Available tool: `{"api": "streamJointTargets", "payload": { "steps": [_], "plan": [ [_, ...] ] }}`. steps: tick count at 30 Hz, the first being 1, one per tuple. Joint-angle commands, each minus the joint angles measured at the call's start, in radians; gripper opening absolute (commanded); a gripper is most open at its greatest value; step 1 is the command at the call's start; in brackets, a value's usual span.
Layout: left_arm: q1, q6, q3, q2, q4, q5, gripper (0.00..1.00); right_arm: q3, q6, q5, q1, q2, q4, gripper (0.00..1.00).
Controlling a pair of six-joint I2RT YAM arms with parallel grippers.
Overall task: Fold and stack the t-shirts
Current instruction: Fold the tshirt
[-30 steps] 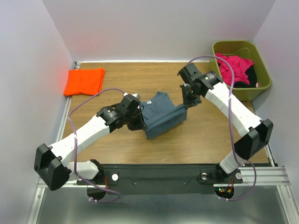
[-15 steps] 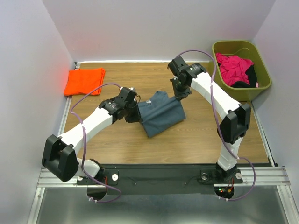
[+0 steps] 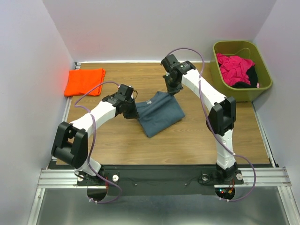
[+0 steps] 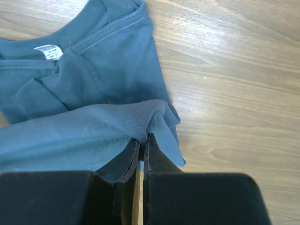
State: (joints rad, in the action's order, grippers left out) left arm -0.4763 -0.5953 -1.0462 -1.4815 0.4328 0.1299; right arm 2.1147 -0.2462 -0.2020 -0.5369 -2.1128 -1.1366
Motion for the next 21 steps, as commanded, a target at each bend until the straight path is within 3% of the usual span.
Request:
{"api": "streamJointTargets", "payload": {
  "steps": [1,11,14,21],
  "plan": [
    [0.037,0.069,-0.021,-0.039,0.006,-0.024,0.00,0.047,0.030,-0.050,0.032,-0.033,0.083,0.01],
    [0.085,0.084,-0.017,-0.118,-0.066,-0.038,0.01,0.004,0.028,-0.039,0.058,-0.105,0.181,0.01],
    [0.094,0.089,-0.012,-0.141,-0.077,-0.047,0.04,-0.021,0.018,-0.030,0.064,-0.115,0.213,0.11],
    [0.107,0.092,-0.034,-0.155,-0.092,-0.102,0.13,-0.047,-0.004,-0.030,0.071,-0.110,0.262,0.15]
  ]
}}
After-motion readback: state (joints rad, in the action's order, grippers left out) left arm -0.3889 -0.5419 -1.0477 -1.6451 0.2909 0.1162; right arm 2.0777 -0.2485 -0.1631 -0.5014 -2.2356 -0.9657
